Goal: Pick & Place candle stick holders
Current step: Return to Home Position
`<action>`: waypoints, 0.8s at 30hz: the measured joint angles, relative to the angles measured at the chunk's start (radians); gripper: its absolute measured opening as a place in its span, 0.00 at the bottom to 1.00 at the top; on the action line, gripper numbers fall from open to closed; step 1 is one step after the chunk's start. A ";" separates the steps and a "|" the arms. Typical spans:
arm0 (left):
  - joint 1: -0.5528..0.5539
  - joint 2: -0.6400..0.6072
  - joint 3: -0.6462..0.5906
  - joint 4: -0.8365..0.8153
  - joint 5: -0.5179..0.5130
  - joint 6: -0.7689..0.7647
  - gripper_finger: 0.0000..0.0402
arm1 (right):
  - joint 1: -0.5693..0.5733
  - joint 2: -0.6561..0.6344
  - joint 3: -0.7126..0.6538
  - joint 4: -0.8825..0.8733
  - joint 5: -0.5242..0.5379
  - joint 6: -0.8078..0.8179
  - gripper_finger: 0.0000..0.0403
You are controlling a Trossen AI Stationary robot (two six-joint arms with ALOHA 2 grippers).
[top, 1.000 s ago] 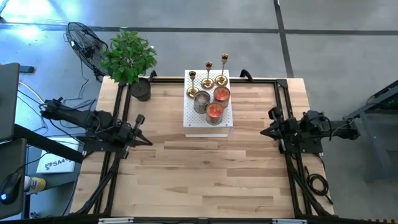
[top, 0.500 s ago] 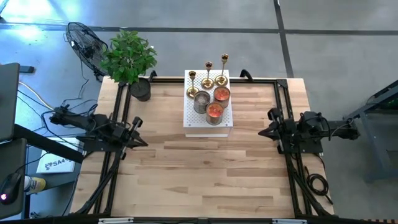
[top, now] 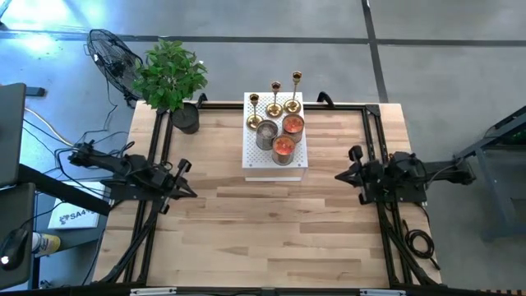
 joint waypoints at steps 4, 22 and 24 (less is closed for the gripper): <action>0.000 0.002 -0.015 -0.005 0.000 -0.008 0.00 | -0.001 0.002 -0.050 0.036 0.010 0.024 0.00; 0.000 0.001 -0.041 -0.036 -0.059 -0.035 0.00 | -0.003 0.001 -0.051 0.038 0.098 0.046 0.00; 0.000 0.001 -0.042 -0.031 -0.103 -0.047 0.00 | -0.003 0.001 -0.051 0.035 0.108 0.047 0.00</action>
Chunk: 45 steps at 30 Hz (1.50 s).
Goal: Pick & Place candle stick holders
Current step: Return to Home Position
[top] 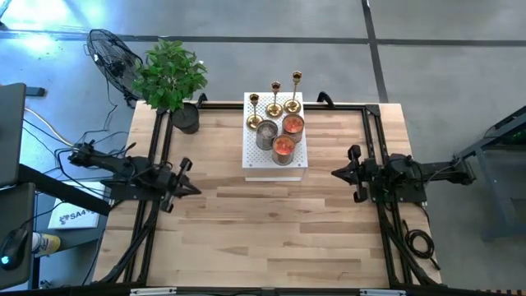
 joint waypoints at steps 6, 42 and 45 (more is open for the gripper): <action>0.000 0.000 -0.001 -0.008 -0.113 -0.029 0.00 | 0.000 0.000 0.000 0.000 0.001 0.007 0.00; 0.000 0.022 -0.002 -0.020 -0.365 -0.142 0.00 | 0.000 0.009 -0.001 -0.018 0.163 0.033 0.00; 0.000 0.022 -0.002 -0.019 -0.365 -0.142 0.00 | 0.000 0.009 -0.001 -0.017 0.163 0.033 0.00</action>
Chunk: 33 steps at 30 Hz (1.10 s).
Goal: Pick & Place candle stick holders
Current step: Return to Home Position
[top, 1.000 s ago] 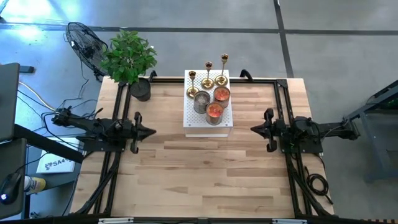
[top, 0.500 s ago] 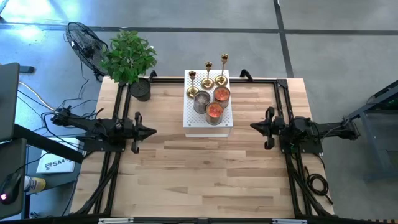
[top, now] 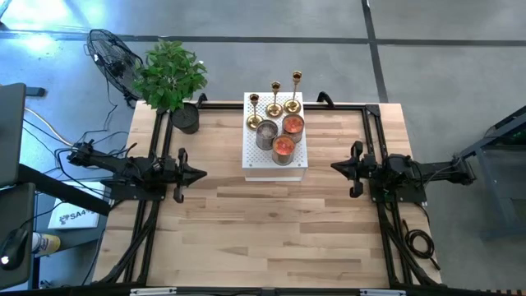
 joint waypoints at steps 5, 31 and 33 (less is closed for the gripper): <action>0.000 0.000 0.000 0.000 0.000 0.000 0.00 | 0.000 0.000 0.000 0.001 -0.001 0.000 0.01; 0.000 0.000 0.000 0.000 0.001 0.000 0.00 | 0.000 0.001 0.000 0.004 -0.003 0.000 0.02; 0.000 0.000 0.000 0.001 0.001 0.000 0.00 | 0.000 0.001 0.000 0.004 -0.003 0.000 0.02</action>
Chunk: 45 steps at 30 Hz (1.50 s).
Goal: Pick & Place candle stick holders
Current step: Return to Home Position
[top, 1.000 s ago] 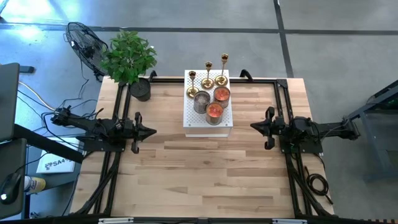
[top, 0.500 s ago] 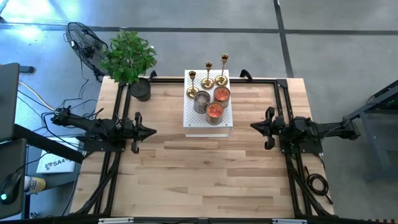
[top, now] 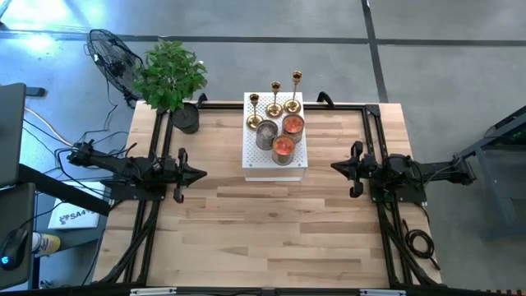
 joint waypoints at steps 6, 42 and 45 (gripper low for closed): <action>0.000 0.000 0.000 0.000 0.000 0.000 0.00 | 0.000 0.000 0.000 0.000 0.000 0.000 0.02; 0.000 0.000 0.000 0.000 0.000 0.000 0.00 | 0.000 0.000 0.000 0.000 0.000 0.000 0.02; 0.000 0.000 0.000 0.000 0.000 0.000 0.00 | 0.000 0.000 0.000 0.000 0.000 0.000 0.02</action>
